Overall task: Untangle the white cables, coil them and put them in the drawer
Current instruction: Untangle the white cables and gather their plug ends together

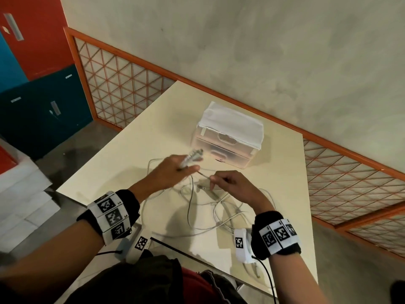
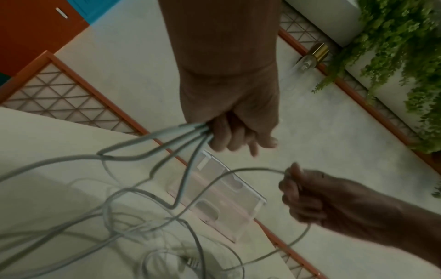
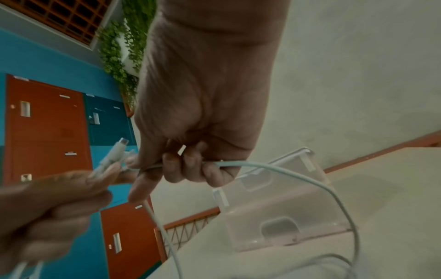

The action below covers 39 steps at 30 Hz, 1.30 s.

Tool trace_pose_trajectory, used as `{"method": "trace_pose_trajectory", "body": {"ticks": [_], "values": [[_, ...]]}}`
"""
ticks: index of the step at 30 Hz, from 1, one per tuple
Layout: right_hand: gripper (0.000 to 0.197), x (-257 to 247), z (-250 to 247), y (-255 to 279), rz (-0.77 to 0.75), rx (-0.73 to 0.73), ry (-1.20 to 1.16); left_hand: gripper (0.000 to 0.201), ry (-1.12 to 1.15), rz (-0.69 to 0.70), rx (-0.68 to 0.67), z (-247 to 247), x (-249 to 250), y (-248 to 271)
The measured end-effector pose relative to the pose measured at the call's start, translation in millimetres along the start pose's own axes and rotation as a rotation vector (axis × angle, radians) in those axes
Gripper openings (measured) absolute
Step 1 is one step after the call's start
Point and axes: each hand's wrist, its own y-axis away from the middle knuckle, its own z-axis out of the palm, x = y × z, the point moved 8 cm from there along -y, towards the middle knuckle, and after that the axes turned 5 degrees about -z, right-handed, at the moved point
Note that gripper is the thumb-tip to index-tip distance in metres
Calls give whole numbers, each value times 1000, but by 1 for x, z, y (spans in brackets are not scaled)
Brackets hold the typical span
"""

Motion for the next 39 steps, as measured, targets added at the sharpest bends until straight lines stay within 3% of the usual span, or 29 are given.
{"method": "trace_pose_trajectory", "body": {"ticks": [2,4,10,14,17,21,25,27,34,37,39], "values": [[31,-9,-5,-4,-26,9,10,44,-63,-2,-245,27,-5,4],[33,-8,-9,-5,-22,19,22,34,-147,-25,-331,34,-10,5],[54,59,-24,21,283,-15,266,27,-531,-132,-172,-10,-33,-10],[54,107,-25,47,447,-37,298,27,-527,-316,-301,-18,-64,-5],[47,126,-10,56,492,-126,331,29,-499,-404,-504,-1,-72,13],[16,136,21,53,469,-254,384,22,-419,-494,-656,16,-74,29],[25,124,23,25,310,25,324,28,-163,-508,-602,19,-70,24],[10,117,35,10,227,21,332,25,-106,-481,-536,15,-63,19],[17,126,59,-14,179,-112,563,26,5,-346,-356,1,-40,7],[18,113,35,-24,221,-16,542,26,32,-331,-323,0,-35,5],[10,93,8,-31,144,122,401,27,46,-304,-297,1,-29,2]]}}
